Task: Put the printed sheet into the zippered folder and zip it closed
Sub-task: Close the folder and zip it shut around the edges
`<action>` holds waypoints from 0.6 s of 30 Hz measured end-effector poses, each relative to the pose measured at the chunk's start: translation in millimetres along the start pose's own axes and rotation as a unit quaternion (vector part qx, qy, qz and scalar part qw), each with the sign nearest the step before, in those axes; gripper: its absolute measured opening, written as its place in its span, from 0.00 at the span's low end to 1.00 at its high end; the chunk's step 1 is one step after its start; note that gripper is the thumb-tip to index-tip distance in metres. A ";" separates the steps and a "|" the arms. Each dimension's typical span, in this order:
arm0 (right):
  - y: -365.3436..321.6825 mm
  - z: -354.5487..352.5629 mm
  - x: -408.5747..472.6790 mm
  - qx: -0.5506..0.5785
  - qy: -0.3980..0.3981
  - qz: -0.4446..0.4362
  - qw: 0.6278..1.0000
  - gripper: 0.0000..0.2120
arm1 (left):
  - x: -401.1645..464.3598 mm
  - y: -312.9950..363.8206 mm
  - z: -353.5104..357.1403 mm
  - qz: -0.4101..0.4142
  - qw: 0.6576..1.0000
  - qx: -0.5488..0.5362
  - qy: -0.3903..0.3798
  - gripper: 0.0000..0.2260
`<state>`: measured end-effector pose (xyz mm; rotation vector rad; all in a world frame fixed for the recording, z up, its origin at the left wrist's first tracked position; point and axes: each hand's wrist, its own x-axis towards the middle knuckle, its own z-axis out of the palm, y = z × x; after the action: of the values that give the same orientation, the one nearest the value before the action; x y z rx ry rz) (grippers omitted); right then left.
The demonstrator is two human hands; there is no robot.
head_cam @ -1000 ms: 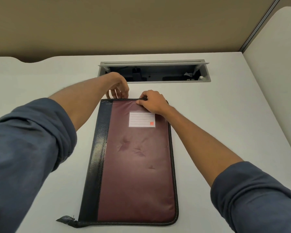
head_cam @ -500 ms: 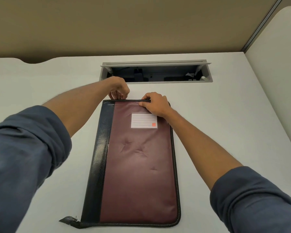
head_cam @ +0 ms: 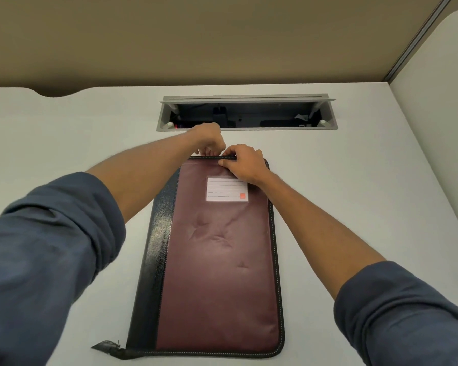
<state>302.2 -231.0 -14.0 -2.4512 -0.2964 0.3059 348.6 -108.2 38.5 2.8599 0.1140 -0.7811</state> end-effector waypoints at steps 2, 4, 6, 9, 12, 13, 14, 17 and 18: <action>2.7 -2.8 0.1 0.000 -0.002 0.000 1.000 0.13 | 0.1 0.5 -1.8 -0.001 1.000 0.005 -0.010 0.04; 3.8 -5.9 -0.2 -0.001 0.003 -0.002 1.000 0.13 | 0.5 -4.0 -5.3 -0.005 1.000 0.021 0.002 0.04; 5.4 -8.9 -0.9 -0.004 0.009 -0.007 1.000 0.13 | 0.9 -14.0 -8.3 -0.012 0.999 0.041 0.016 0.05; 10.7 -14.1 -3.6 -0.009 0.015 -0.007 1.000 0.14 | 2.5 -39.3 -13.7 -0.035 0.998 0.054 0.024 0.04; 14.9 -18.3 -4.4 -0.008 0.011 -0.009 1.000 0.14 | 6.4 -62.6 -15.6 -0.052 0.996 0.052 0.042 0.03; 14.7 -18.1 -4.3 -0.009 0.010 -0.011 1.000 0.14 | 7.2 -67.6 -14.9 -0.053 0.996 0.048 0.049 0.02; 14.1 -17.7 -4.1 -0.010 0.010 -0.013 1.000 0.14 | 7.9 -71.2 -14.0 -0.053 0.996 0.043 0.055 0.02; 12.1 -14.1 -3.0 -0.010 0.009 -0.016 1.000 0.14 | 9.2 -79.7 -10.4 -0.054 0.995 0.041 0.067 0.04; 11.4 -12.9 -2.9 -0.010 0.008 -0.017 1.000 0.14 | 10.4 -82.3 -9.6 -0.054 0.996 0.038 0.065 0.05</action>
<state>304.8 -248.0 -10.9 -2.4651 -0.3346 0.2704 352.5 -25.3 29.2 2.9976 0.2622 -0.6311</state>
